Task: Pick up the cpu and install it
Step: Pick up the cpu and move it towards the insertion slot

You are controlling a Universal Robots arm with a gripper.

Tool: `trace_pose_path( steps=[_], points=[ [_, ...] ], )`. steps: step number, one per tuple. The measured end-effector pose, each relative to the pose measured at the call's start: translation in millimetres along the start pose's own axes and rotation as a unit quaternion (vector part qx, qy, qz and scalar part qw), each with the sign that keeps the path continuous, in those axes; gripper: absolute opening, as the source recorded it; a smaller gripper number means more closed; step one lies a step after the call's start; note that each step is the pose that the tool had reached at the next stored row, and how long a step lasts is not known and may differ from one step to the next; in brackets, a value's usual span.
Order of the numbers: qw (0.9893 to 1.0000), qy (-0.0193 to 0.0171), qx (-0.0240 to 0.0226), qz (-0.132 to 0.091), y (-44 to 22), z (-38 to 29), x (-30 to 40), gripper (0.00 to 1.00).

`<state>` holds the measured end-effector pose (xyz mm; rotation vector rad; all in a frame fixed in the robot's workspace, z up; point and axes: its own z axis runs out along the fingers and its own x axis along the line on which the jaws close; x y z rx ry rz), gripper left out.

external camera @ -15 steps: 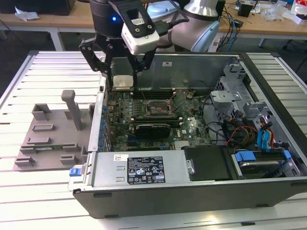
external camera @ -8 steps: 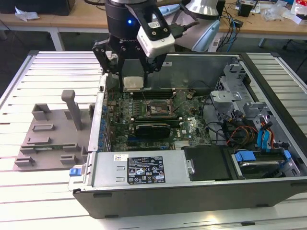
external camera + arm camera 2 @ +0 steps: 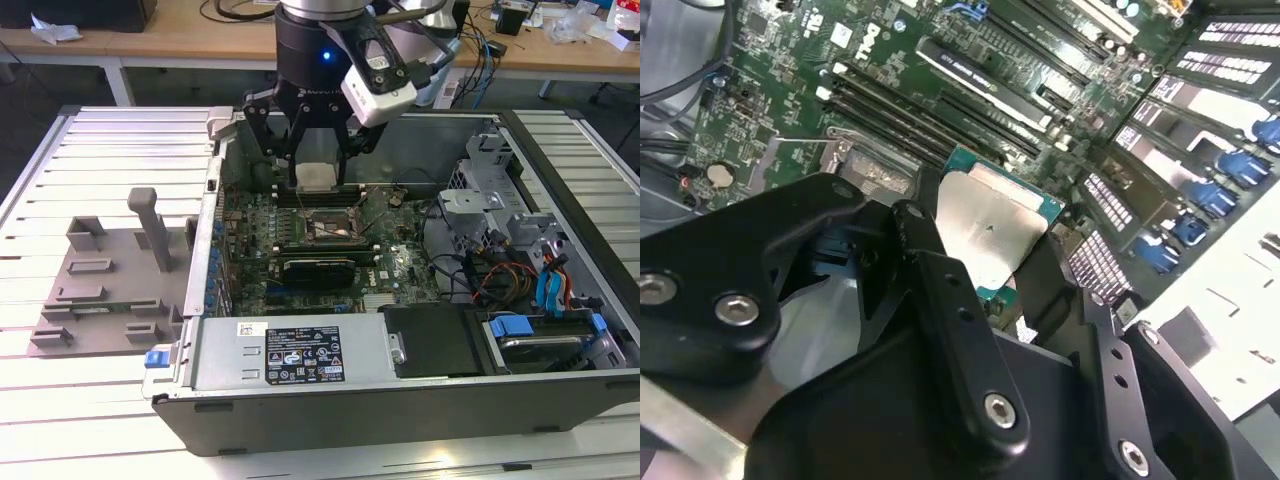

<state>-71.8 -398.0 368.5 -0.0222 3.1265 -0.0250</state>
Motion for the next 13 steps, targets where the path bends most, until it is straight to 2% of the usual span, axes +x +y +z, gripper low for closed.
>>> trace_pose_path(
  steps=[7, 13],
  points=[
    [1.0000, 0.0002, 0.0000, 0.000, 9.3, 1.8, -10.2, 0.55],
    [1.0000, 0.0004, 0.0000, 0.000, 12.2, 3.4, -16.5, 0.55]
  ],
)
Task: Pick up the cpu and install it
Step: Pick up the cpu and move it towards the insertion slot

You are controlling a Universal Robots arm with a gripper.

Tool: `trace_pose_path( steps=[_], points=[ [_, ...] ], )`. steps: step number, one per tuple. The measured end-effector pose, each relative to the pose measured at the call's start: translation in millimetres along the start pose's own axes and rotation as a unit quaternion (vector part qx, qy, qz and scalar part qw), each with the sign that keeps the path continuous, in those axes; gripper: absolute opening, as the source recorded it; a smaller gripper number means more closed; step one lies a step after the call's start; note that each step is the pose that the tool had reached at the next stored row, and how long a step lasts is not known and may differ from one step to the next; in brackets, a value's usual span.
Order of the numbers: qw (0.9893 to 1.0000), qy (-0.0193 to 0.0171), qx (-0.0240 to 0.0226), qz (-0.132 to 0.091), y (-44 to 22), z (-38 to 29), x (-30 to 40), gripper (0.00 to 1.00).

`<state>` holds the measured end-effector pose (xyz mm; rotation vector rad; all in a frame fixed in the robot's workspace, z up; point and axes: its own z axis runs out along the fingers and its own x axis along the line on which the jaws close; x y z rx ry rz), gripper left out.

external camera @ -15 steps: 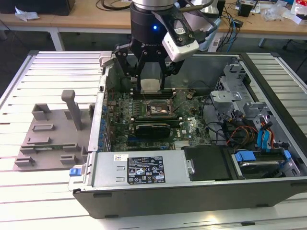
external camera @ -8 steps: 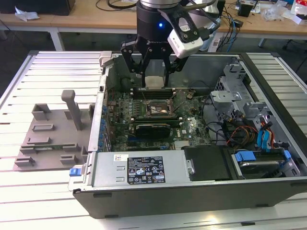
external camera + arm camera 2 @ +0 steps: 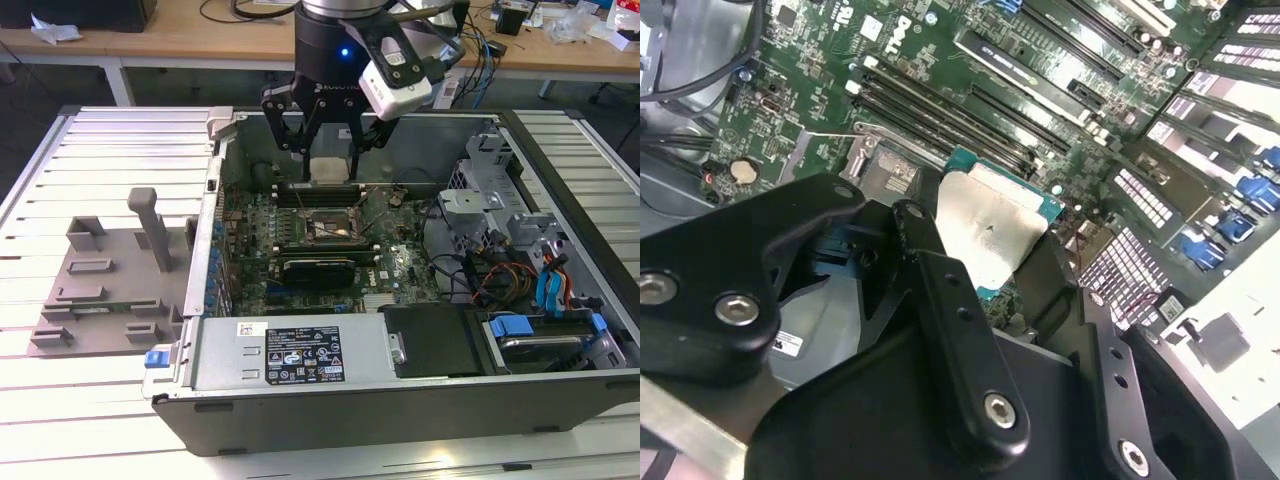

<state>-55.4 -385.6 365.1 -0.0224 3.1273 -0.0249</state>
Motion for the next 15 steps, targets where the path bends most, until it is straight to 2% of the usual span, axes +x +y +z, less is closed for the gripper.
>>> trace_pose_path(
  steps=[8, 13, 15],
  points=[
    [1.0000, 0.0008, 0.0000, 0.000, 3.2, 4.1, -8.3, 0.55],
    [1.0000, 0.0009, 0.0001, 0.000, 15.2, 5.1, -12.1, 0.55],
    [1.0000, 0.0009, 0.0001, 0.000, 17.3, 5.7, -14.0, 0.55]
  ],
)
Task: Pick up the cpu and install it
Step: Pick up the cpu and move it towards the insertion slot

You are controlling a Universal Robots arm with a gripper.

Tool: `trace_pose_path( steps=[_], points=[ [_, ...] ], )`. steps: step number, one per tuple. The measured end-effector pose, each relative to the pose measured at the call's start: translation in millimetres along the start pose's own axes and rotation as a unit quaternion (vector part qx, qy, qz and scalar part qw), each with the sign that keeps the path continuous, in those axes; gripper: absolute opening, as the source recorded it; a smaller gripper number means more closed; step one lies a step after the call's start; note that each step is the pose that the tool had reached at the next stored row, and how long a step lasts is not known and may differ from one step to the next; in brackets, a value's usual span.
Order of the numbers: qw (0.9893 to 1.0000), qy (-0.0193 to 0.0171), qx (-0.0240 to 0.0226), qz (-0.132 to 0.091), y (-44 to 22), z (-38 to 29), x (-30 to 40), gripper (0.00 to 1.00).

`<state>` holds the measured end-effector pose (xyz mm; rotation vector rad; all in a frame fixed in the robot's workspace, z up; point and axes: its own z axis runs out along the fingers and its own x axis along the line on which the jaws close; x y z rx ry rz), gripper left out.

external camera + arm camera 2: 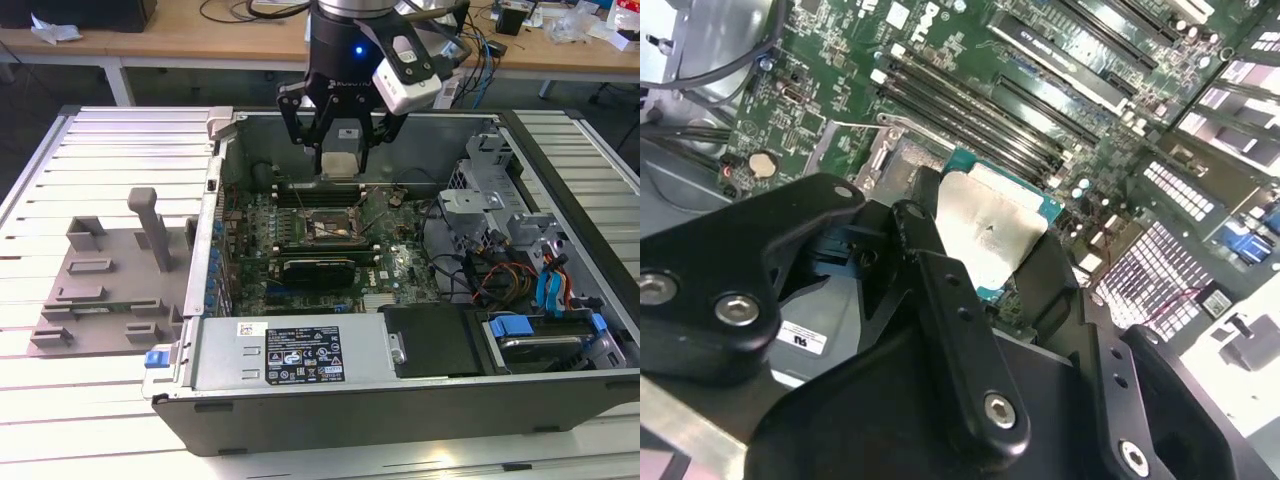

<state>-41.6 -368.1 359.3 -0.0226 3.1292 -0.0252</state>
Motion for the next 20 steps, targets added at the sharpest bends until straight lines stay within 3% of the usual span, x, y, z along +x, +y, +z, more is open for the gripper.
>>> trace_pose_path(
  steps=[6, 13, 20],
  points=[
    [1.0000, 0.0002, 0.0000, 0.000, 1.8, 1.7, -4.5, 0.55],
    [1.0000, 0.0005, 0.0000, 0.000, 2.4, 5.6, -15.4, 0.55],
    [1.0000, 0.0006, 0.0000, 0.000, 2.6, 7.8, -19.8, 0.55]
  ],
)
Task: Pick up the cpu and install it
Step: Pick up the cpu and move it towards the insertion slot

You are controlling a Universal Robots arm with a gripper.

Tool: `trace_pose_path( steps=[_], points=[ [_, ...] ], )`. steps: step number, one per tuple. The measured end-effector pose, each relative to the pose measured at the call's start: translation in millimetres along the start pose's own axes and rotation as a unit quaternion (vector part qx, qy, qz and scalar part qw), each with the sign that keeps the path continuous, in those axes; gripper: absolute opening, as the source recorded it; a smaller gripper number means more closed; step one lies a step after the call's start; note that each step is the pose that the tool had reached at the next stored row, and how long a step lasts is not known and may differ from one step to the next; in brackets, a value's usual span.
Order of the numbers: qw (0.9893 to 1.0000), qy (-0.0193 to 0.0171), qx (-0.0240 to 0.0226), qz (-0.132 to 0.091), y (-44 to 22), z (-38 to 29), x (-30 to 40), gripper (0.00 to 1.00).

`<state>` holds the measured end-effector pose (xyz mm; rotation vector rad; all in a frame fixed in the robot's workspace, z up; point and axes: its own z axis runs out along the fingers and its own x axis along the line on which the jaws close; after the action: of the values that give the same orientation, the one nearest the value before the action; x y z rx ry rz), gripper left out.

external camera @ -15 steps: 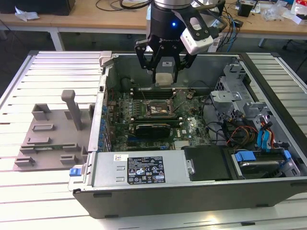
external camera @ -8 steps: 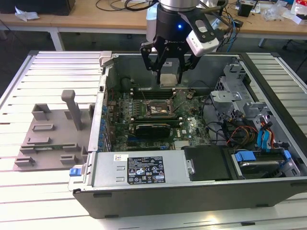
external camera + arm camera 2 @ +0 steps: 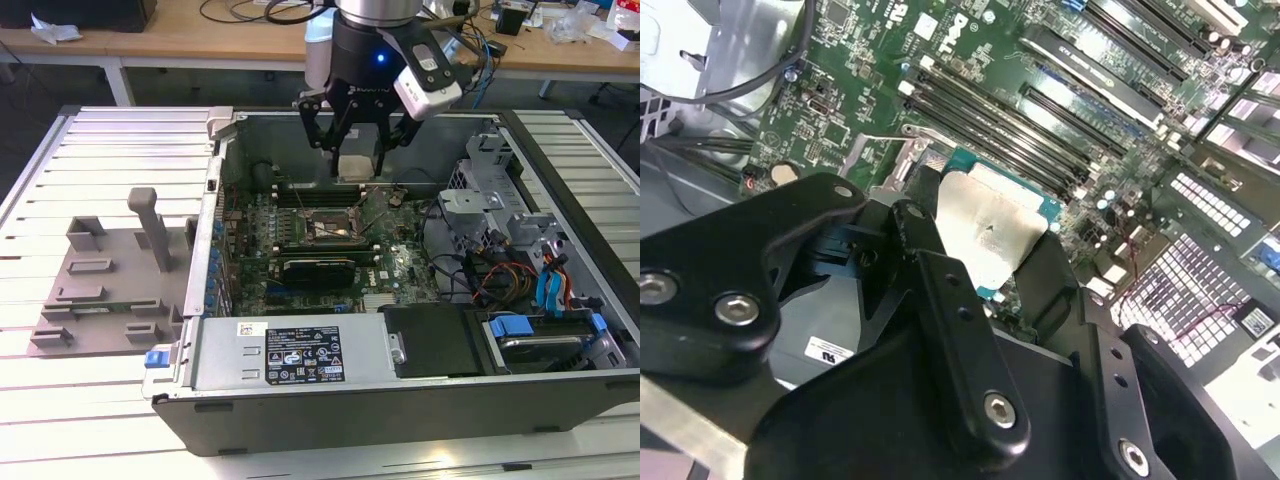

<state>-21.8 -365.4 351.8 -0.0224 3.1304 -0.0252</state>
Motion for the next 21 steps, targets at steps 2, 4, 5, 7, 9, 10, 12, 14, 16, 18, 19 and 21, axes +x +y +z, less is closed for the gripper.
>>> trace_pose_path(
  steps=[2, 4, 5, 7, 9, 10, 12, 14, 16, 18, 19, 21],
  points=[
    [1.0000, 0.0000, 0.0000, 0.000, 0.0, 0.6, -1.0, 0.55],
    [1.0000, 0.0001, 0.0000, 0.000, 0.1, 1.9, -3.1, 0.55],
    [1.0000, 0.0001, 0.0000, 0.000, 0.2, 2.7, -4.5, 0.55],
    [1.0000, 0.0001, 0.0000, 0.000, 0.2, 3.6, -6.0, 0.55],
    [1.0000, 0.0001, 0.0000, 0.000, 0.2, 4.1, -7.0, 0.55],
    [1.0000, 0.0001, 0.0000, 0.000, 0.3, 4.3, -7.4, 0.55],
    [1.0000, 0.0001, -0.0001, 0.000, 0.3, 5.4, -8.8, 0.55],
    [1.0000, 0.0002, 0.0000, 0.000, 0.2, 6.3, -10.2, 0.55],
    [1.0000, 0.0002, 0.0000, 0.000, 0.2, 6.9, -10.9, 0.55],
    [1.0000, 0.0002, 0.0000, 0.000, 0.3, 8.0, -11.4, 0.55],
    [1.0000, 0.0002, 0.0000, 0.000, 0.3, 8.6, -12.0, 0.55],
    [1.0000, 0.0002, 0.0000, 0.000, 0.3, 9.9, -13.1, 0.55]
  ],
)
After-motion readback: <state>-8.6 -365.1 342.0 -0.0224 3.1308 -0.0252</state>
